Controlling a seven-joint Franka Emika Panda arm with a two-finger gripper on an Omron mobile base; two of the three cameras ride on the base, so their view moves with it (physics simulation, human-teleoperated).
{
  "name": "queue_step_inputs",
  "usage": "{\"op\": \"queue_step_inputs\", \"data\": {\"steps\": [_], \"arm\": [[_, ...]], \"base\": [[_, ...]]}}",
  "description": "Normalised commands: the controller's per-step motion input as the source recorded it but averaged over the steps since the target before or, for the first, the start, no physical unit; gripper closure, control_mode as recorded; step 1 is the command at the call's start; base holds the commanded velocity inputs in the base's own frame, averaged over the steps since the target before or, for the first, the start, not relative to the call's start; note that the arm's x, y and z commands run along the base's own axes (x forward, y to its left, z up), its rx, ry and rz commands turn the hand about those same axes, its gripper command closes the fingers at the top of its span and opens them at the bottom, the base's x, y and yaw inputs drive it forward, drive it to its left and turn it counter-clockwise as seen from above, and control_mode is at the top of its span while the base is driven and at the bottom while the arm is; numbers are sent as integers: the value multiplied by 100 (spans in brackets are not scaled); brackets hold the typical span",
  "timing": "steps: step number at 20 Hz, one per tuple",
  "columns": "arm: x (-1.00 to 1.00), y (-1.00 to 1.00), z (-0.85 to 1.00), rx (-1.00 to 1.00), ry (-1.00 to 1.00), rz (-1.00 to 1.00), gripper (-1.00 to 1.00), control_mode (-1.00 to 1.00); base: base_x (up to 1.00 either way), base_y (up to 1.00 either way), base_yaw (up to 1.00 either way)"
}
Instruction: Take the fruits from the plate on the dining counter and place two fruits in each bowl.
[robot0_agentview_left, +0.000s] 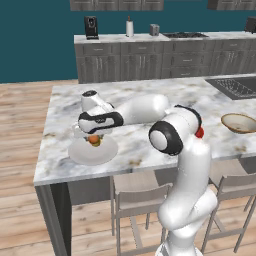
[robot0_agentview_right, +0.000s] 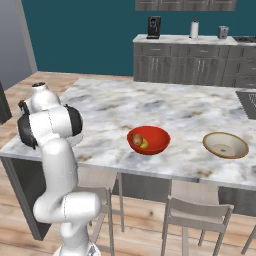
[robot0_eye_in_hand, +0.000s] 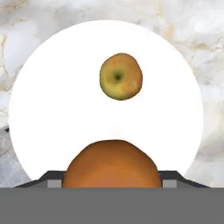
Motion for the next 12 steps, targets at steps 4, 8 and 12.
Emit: {"op": "queue_step_inputs", "data": {"steps": [4, 8, 12], "arm": [[-87, -96, 98, 0, 0, 7, 100, -100], [-12, -93, 100, 0, 5, 2, 100, -100], [-6, -89, 93, 0, 11, 2, 100, -100]], "base": [[0, 0, 0], [0, 0, 0], [0, 0, 0]]}}
